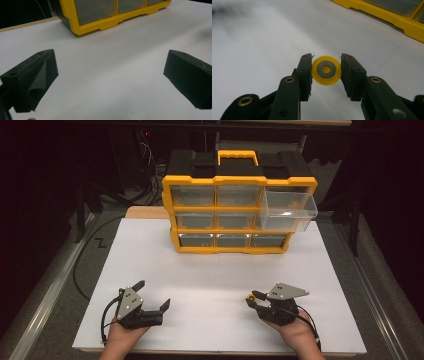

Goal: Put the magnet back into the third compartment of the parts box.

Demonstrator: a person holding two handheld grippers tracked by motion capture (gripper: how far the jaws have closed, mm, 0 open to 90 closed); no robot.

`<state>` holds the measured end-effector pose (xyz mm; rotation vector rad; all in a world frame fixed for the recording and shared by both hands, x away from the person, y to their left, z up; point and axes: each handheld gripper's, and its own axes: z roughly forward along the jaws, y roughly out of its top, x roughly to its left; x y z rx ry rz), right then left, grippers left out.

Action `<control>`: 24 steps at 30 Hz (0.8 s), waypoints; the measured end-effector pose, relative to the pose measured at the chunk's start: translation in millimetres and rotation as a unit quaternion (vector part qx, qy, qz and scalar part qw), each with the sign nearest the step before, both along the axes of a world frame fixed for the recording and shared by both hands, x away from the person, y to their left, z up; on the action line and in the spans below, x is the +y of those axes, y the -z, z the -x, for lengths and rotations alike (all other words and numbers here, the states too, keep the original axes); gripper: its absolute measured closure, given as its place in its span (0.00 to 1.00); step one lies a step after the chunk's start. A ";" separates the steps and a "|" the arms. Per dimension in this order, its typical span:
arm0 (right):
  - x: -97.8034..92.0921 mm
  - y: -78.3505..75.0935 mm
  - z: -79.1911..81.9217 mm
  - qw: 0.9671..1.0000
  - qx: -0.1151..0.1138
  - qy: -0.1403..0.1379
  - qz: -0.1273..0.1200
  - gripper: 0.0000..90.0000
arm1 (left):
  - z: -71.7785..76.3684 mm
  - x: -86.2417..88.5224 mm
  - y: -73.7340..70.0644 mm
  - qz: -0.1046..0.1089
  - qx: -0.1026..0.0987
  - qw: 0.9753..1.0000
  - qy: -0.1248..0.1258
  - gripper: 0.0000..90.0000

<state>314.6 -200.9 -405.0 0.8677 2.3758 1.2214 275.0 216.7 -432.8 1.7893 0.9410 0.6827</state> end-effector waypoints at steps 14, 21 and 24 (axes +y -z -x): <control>-37.4 0.6 5.8 0.999 0.001 0.036 -0.005 0.72 | -0.2 0.0 0.1 -0.001 0.000 1.000 0.000 0.01; -58.8 4.1 9.7 0.998 0.004 0.055 -0.008 0.72 | -0.6 -0.5 0.5 0.000 0.000 1.000 -0.001 0.01; -61.8 3.4 9.1 0.998 0.005 0.063 -0.013 0.72 | -0.5 -0.7 0.3 0.000 0.000 1.000 -0.001 0.01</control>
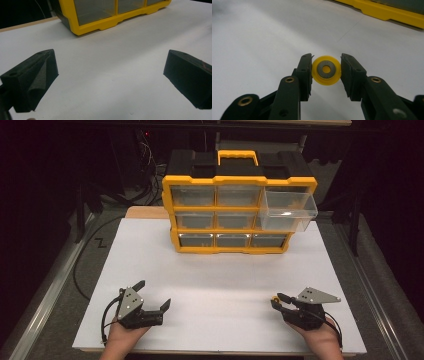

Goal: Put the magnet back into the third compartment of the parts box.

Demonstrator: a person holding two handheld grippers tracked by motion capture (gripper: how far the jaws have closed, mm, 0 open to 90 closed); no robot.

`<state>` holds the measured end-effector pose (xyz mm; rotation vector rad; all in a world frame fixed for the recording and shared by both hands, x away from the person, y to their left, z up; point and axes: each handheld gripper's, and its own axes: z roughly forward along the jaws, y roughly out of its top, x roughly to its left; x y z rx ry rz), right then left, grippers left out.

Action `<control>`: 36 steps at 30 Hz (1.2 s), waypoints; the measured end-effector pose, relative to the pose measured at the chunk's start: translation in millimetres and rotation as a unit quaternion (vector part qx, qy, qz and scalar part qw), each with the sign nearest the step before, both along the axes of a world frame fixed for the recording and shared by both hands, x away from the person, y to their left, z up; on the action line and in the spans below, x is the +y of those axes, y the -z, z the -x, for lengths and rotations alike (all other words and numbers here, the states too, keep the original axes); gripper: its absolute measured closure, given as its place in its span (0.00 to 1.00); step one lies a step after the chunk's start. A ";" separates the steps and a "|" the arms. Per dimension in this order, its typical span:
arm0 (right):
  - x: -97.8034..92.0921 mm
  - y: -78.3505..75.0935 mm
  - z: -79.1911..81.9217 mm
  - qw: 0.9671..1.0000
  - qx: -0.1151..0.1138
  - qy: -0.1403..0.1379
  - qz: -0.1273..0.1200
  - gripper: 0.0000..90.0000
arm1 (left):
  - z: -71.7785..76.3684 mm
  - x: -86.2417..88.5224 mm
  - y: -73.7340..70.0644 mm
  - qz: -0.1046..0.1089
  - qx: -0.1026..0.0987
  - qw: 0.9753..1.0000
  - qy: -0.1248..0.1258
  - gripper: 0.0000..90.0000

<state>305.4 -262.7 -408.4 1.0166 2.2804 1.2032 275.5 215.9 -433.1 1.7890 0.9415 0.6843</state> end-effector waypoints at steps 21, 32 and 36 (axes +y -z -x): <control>11.1 10.2 -4.6 0.999 0.027 -0.013 0.036 0.72 | -0.3 0.3 0.3 0.000 0.002 1.000 0.010 0.01; 14.3 6.8 -9.2 0.996 0.066 -0.008 0.059 0.72 | -1.3 -0.8 1.0 0.000 0.002 1.000 0.011 0.01; 17.5 5.8 -9.7 0.994 0.075 -0.021 0.079 0.72 | -1.1 -1.0 1.0 -0.001 0.002 1.000 0.013 0.01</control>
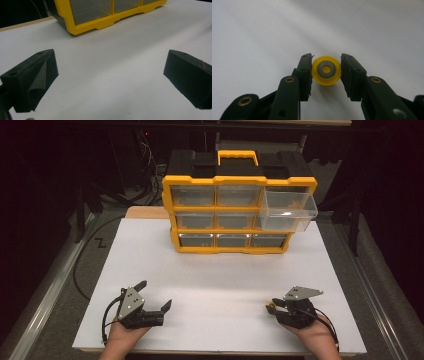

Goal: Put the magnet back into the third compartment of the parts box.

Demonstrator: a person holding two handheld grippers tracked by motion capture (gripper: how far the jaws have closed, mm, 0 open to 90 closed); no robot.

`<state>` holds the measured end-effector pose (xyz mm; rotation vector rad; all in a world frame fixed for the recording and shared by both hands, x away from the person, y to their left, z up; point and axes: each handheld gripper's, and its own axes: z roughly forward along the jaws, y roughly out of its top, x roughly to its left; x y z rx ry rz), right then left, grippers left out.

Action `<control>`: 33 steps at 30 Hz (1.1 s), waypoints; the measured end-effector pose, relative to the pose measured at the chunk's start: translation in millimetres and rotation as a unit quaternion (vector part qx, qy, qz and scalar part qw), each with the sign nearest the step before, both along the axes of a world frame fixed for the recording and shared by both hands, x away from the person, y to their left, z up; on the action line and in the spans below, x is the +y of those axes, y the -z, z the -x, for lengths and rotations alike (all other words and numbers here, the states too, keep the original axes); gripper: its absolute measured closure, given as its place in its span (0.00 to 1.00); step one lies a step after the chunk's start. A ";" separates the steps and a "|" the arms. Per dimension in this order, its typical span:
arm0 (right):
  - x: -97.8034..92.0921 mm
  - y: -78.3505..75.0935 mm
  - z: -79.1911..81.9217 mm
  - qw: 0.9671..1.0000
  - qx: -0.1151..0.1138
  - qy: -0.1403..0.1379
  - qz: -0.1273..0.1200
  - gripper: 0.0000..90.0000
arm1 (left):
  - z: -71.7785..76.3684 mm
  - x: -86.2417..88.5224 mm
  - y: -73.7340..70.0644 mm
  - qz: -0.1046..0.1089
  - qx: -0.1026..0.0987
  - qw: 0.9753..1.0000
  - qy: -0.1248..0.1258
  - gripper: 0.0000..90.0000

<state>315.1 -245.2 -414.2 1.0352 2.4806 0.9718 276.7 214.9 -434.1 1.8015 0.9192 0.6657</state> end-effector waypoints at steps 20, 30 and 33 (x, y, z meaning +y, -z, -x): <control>4.2 -14.6 -6.7 0.996 0.047 -0.039 0.072 0.72 | -0.1 0.2 0.0 0.000 -0.003 1.000 0.001 0.01; 6.1 -20.7 -8.3 0.992 0.063 -0.059 0.090 0.72 | 0.1 -0.4 0.3 -0.002 -0.003 1.000 0.003 0.01; 6.7 -23.0 -9.3 0.991 0.068 -0.065 0.091 0.72 | 0.2 -0.3 0.2 -0.002 -0.003 1.000 0.003 0.01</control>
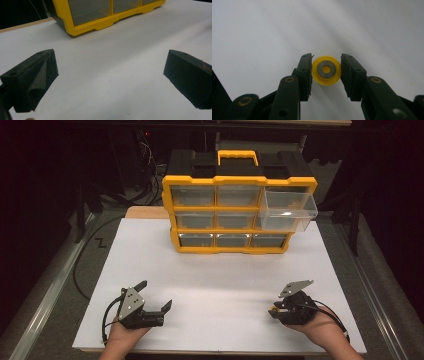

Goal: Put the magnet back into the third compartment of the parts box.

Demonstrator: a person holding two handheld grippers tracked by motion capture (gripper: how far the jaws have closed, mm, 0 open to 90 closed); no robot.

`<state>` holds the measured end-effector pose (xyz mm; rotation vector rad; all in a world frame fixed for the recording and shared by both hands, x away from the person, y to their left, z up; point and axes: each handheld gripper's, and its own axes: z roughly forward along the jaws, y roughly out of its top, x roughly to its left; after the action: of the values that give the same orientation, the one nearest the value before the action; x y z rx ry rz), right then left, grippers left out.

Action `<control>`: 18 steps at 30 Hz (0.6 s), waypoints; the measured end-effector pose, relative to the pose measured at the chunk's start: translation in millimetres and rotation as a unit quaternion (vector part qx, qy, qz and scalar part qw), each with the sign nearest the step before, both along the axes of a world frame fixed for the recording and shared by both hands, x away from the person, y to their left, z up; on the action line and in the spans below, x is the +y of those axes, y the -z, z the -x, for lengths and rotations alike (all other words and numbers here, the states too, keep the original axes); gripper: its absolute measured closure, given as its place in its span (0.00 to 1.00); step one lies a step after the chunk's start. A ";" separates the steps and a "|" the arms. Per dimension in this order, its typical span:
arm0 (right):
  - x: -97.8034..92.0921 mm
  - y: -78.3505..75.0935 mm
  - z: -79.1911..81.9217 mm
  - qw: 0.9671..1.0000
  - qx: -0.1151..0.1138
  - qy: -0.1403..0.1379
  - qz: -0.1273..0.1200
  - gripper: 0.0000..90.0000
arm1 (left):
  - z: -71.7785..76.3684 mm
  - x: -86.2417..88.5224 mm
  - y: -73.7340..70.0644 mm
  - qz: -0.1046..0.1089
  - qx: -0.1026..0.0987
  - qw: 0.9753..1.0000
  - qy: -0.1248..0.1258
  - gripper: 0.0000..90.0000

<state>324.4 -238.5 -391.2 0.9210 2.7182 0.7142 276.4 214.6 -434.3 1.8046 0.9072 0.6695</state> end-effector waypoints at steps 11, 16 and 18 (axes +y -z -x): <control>-0.9 -8.3 -6.6 1.000 0.026 -0.004 0.004 0.72 | 0.0 0.2 -0.1 0.001 -0.001 1.000 -0.001 0.01; -1.2 -18.2 -9.2 0.999 0.029 -0.012 0.007 0.72 | 0.0 0.1 0.0 0.000 -0.001 1.000 0.000 0.01; -1.2 -22.0 -10.0 0.999 0.031 -0.013 0.007 0.72 | -0.1 0.2 0.0 0.000 -0.001 1.000 0.000 0.01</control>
<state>334.4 -239.7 -369.2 0.9224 2.7897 0.6821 276.6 214.8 -434.2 1.8049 0.9063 0.6707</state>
